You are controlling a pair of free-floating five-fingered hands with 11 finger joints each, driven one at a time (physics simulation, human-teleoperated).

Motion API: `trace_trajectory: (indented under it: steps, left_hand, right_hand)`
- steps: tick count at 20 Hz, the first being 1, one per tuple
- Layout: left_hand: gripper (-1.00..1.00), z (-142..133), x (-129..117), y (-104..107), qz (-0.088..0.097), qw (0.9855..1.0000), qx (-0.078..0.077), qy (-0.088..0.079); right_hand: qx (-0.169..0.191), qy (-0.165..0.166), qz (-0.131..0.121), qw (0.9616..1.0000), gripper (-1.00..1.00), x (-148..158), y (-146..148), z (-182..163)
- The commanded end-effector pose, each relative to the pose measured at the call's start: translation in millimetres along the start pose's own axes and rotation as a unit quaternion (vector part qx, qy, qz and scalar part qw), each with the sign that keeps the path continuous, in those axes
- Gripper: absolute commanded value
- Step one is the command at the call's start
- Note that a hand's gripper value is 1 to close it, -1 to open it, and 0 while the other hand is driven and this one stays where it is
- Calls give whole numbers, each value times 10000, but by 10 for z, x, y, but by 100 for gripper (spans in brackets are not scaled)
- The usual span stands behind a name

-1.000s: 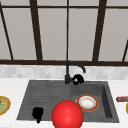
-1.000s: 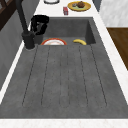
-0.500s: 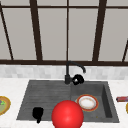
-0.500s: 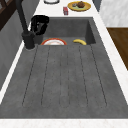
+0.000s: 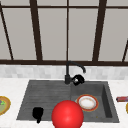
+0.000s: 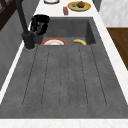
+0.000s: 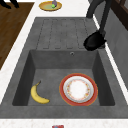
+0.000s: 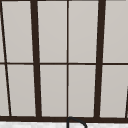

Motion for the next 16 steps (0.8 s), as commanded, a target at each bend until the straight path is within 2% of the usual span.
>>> trace_trajectory:
  steps: [1, 2, 4, 6, 12, 16]
  left_hand:
    - [0, 0, 0, 0, 0, 10000, 0, 0]
    - [0, 0, 0, 0, 0, 10000, 0, 0]
    - [0, 0, 0, 0, 0, 10000, 0, 0]
    - [0, 0, 0, 0, 0, 10000, 0, 0]
    - [0, 0, 0, 0, 0, 10000, 0, 0]
    - [0, 0, 0, 0, 0, 10000, 0, 0]
  right_hand:
    - [-24, -24, 12, 10000, -100, -17, -20, 9]
    - [48, 52, 27, 10000, -100, -32, -75, 111]
    - [-7, 4, 252, 9997, -100, -17, -232, 143]
    - [9, 11, 349, 9994, -100, -24, -385, 271]
    - [452, 104, 703, 9964, -100, -52, -713, 453]
    - [491, 92, 768, 9958, -100, -32, -888, 641]
